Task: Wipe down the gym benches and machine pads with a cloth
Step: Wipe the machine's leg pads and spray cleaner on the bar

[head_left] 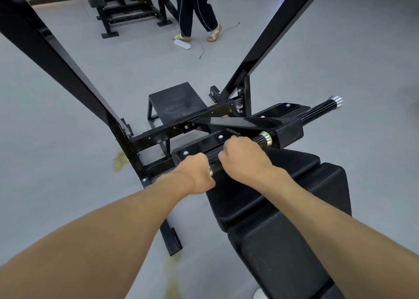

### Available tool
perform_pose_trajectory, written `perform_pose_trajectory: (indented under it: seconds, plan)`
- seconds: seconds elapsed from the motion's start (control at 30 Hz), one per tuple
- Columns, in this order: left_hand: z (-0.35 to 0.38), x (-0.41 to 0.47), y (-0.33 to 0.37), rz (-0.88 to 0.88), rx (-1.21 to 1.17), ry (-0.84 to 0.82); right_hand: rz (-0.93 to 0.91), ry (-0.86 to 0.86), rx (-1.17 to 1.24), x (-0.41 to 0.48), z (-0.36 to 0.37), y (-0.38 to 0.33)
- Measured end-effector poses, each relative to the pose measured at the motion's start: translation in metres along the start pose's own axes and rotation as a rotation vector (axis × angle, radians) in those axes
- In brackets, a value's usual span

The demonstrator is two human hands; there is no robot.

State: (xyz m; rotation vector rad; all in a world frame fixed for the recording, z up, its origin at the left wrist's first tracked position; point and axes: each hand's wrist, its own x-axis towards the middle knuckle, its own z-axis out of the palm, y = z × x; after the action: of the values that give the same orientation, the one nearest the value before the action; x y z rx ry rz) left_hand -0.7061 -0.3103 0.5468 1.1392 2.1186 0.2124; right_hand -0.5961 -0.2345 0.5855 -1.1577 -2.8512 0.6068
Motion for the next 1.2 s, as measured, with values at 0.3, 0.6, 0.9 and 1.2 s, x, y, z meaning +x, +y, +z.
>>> perform_pose_trajectory:
  seconds: [0.3, 0.6, 0.9, 1.2]
  plan:
    - [0.000, -0.001, -0.003, 0.009, -0.048, 0.010, 0.982, 0.515, 1.561, -0.016, 0.024, 0.033]
    - [0.001, -0.003, -0.001, 0.060, 0.009, 0.072, 0.859, 0.052, 2.051, -0.020, 0.065, 0.015]
    - [0.023, -0.028, 0.018, 0.014, 0.515, 0.403, 0.831, 0.080, 1.652, -0.077, 0.055, 0.026]
    - [0.172, -0.080, 0.161, 0.591, 0.263, 0.098, 0.921, 0.635, 1.331, -0.235, 0.021, 0.150]
